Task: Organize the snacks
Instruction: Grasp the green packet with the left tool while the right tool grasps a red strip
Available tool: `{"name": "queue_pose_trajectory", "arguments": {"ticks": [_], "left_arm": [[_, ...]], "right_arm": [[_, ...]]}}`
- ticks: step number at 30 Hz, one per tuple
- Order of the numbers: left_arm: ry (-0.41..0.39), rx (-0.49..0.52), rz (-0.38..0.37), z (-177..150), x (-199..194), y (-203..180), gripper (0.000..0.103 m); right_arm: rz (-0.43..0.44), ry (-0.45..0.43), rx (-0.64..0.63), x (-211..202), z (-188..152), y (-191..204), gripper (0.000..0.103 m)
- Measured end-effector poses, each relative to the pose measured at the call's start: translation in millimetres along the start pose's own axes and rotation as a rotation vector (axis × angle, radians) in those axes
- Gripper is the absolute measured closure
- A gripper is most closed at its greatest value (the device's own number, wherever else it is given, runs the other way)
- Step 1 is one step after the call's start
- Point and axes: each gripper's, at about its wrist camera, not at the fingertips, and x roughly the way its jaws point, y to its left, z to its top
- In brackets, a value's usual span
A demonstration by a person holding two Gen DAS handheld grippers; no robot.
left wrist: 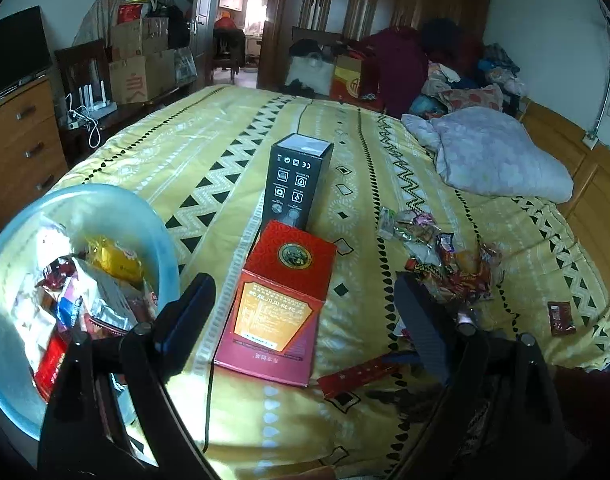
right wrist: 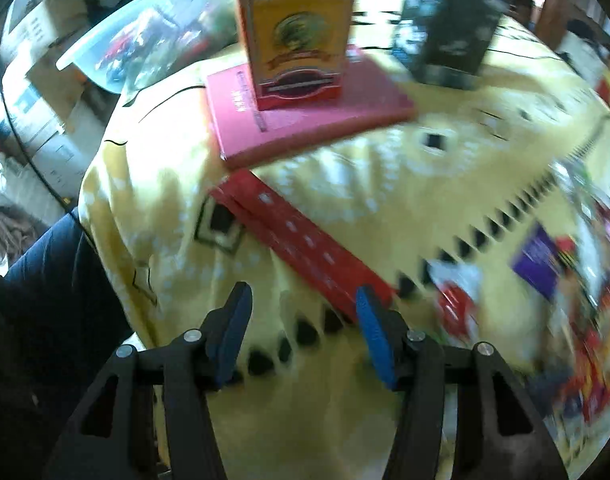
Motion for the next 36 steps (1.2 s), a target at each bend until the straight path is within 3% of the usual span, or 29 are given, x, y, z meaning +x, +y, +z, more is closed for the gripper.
{"name": "queue_pose_trajectory", "arguments": {"ticks": [4,5,6,8,11,16,19,21,25,28,31,36], "left_arm": [[0.014,0.003,-0.008,-0.3,3.0,-2.7,0.012],[0.012,0.003,-0.01,-0.4,2.4,-3.4,0.012],[0.009,0.004,-0.012,-0.6,1.8,-3.6,0.012],[0.007,0.007,-0.018,-1.5,2.1,-4.0,0.012],[0.023,0.003,-0.037,-4.6,6.5,-10.0,0.012],[0.044,0.054,-0.083,-16.4,9.3,-32.2,0.013],[0.071,0.114,-0.135,-33.5,23.0,-55.4,0.013],[0.149,0.154,-0.194,-51.7,49.3,-75.0,0.013],[0.263,0.233,-0.261,-93.3,104.5,-109.5,0.019],[0.313,0.324,-0.322,-121.1,137.3,-134.9,0.024],[0.342,0.381,-0.299,-139.0,160.8,-149.0,0.024],[0.321,0.444,-0.233,-150.2,180.2,-159.6,0.025]], "right_arm": [[0.024,-0.008,0.013,29.3,17.3,-12.0,0.045],[0.019,-0.019,0.015,29.2,16.3,-12.2,0.053],[0.013,-0.038,0.032,25.6,14.5,-13.7,0.07],[0.032,-0.072,0.101,18.4,9.7,-23.6,0.086],[0.03,-0.135,0.224,0.1,-5.7,-38.4,0.093],[0.074,-0.364,0.499,-61.2,-46.0,-68.3,0.093],[0.023,-0.498,0.635,-107.4,-83.7,-79.3,0.093],[-0.028,-0.565,0.732,-134.5,-116.0,-88.0,0.093],[-0.08,-0.602,0.89,-157.0,-167.8,-93.3,0.093],[-0.083,-0.609,0.934,-161.4,-187.7,-90.4,0.093],[-0.08,-0.627,0.959,-162.6,-200.5,-86.9,0.093],[-0.065,-0.657,0.989,-163.8,-217.1,-89.1,0.093]]}}
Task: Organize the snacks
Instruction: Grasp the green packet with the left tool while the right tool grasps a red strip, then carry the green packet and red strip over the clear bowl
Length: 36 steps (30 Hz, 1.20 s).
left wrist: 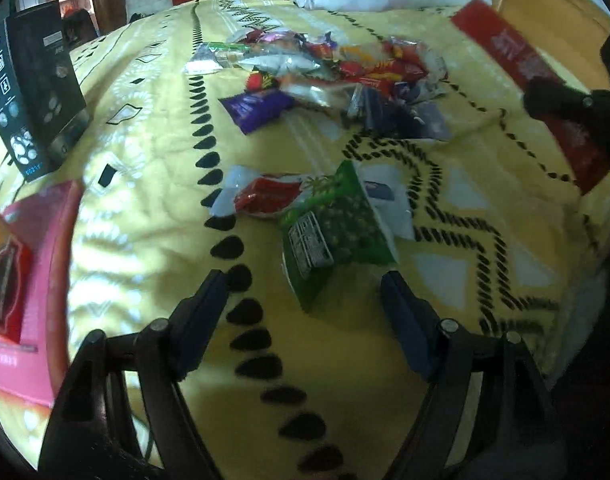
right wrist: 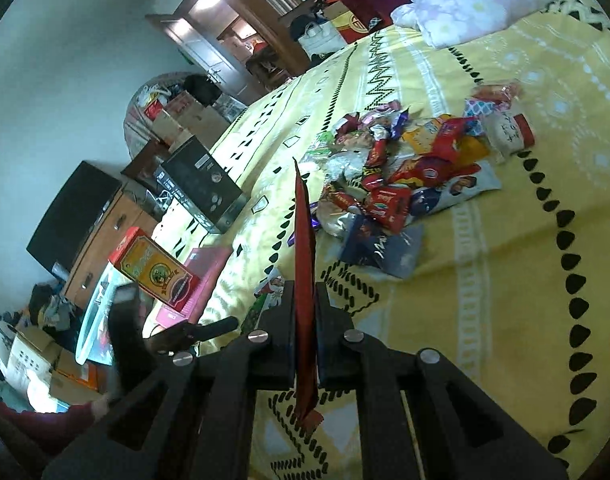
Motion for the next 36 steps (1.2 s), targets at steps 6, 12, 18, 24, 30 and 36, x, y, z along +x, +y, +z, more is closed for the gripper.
{"name": "queue_pose_trajectory", "arguments": {"ticks": [6,12,18,24,30,36], "left_arm": [[-0.017,-0.053,0.002,9.4,7.7,8.7,0.075],[-0.079,-0.101,-0.048,18.0,-27.3,14.3,0.086],[-0.193,-0.141,-0.053,36.9,-86.4,25.9,0.086],[-0.303,-0.186,0.015,54.7,-147.7,52.7,0.086],[-0.397,-0.262,0.144,52.9,-208.4,101.2,0.086],[-0.447,-0.404,0.268,27.2,-257.8,166.5,0.086]], "right_arm": [[0.014,-0.008,0.012,2.1,-3.5,-4.4,0.093],[0.0,-0.04,-0.001,-2.8,1.8,4.0,0.093],[-0.018,-0.089,-0.048,-13.2,14.9,26.9,0.093],[-0.005,-0.137,-0.114,-22.2,39.8,65.0,0.093],[0.038,-0.162,-0.217,-16.1,68.2,125.7,0.093],[0.145,-0.157,-0.334,12.8,94.4,211.0,0.093]]}}
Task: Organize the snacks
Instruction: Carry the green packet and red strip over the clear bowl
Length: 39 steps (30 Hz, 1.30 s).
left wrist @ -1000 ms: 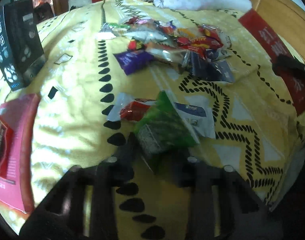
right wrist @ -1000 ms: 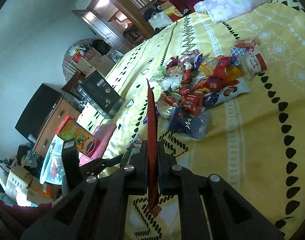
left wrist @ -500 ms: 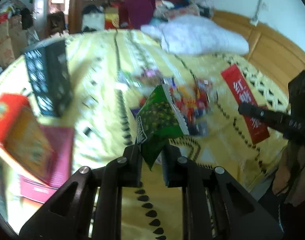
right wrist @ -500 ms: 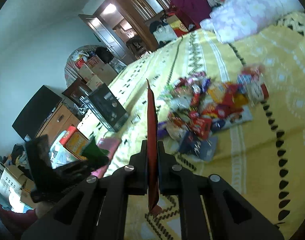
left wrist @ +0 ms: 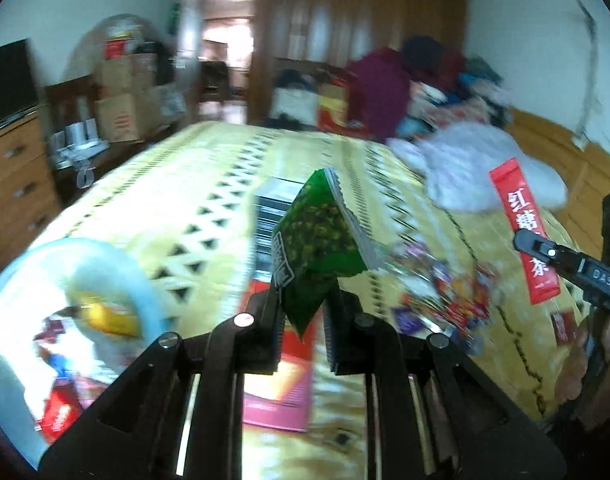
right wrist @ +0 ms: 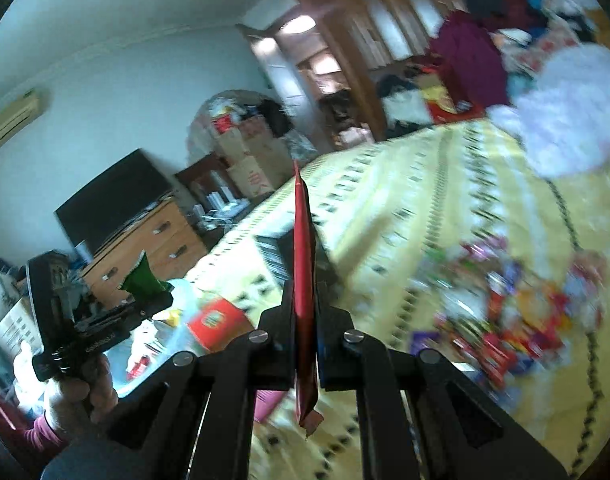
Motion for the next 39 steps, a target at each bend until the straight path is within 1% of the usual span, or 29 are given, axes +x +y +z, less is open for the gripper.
{"name": "queue_pose_trajectory", "arguments": {"ticks": [4,6,10,15,17,20,25,29,32,39], "left_arm": [[-0.037,-0.085,0.098,5.2,-19.4,53.4,0.086],[-0.046,-0.136,0.147,4.9,-26.6,83.6,0.086],[-0.06,-0.228,0.236,-2.0,-39.4,130.0,0.086],[-0.051,-0.325,0.324,-17.6,-48.5,175.1,0.086],[-0.043,-0.36,0.362,-23.9,-49.5,191.1,0.086],[-0.021,-0.398,0.395,-33.2,-50.2,207.0,0.086],[0.005,-0.426,0.42,-44.5,-47.9,227.9,0.086],[0.013,-0.437,0.419,-49.3,-53.8,239.6,0.086],[0.018,-0.44,0.418,-52.0,-53.8,244.5,0.086],[0.022,-0.446,0.414,-52.7,-53.5,248.6,0.086]], "right_arm": [[0.116,0.025,-0.068,44.2,23.8,60.8,0.093],[0.173,0.042,-0.089,65.3,29.7,89.2,0.093],[0.283,0.092,-0.133,110.0,34.0,150.1,0.093],[0.4,0.178,-0.181,160.9,18.7,222.8,0.093],[0.437,0.221,-0.197,178.4,6.2,248.3,0.093],[0.479,0.292,-0.226,205.8,-18.3,283.5,0.093],[0.515,0.391,-0.257,238.0,-58.7,318.5,0.093],[0.521,0.431,-0.266,248.7,-78.5,325.3,0.093],[0.515,0.44,-0.276,252.1,-84.5,325.7,0.093],[0.504,0.443,-0.275,255.8,-84.3,325.2,0.093]]}}
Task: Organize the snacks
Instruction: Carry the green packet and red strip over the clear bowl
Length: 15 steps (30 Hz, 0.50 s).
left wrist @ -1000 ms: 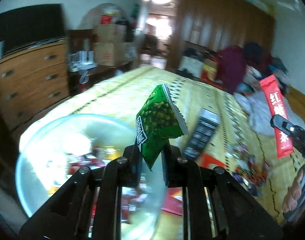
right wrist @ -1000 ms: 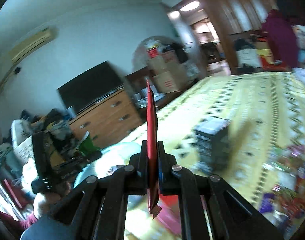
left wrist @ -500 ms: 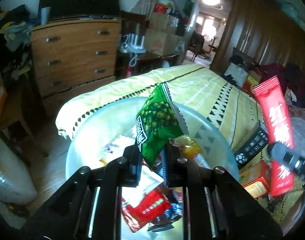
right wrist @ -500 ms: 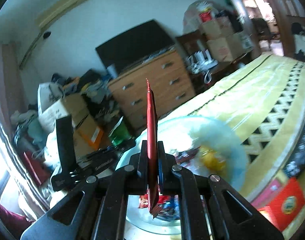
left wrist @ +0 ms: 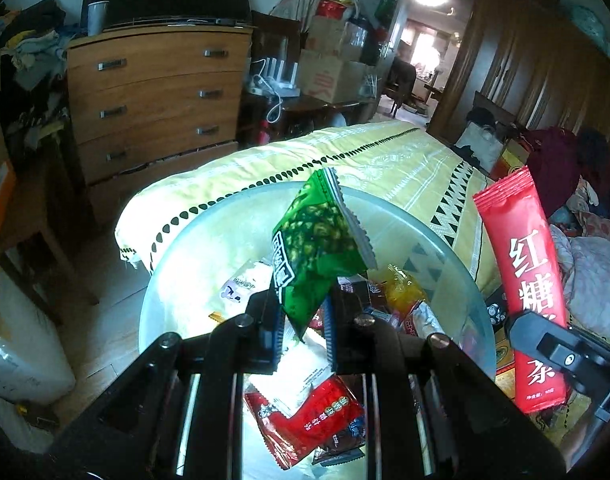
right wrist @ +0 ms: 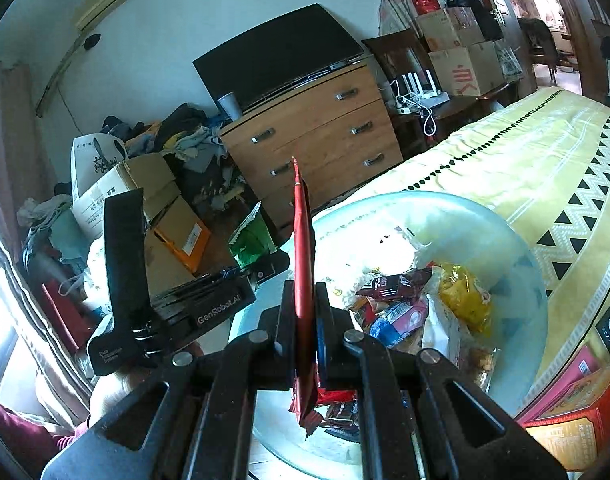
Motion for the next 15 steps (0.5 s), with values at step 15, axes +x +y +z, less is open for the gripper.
{"name": "queue_pose_trajectory", "arguments": {"ticks": [15], "left_arm": [[0.015,0.002,0.005,-1.9,5.6,2.0,0.085]], "right_arm": [[-0.003,0.024,0.012,6.3,0.4,-0.5,0.093]]}}
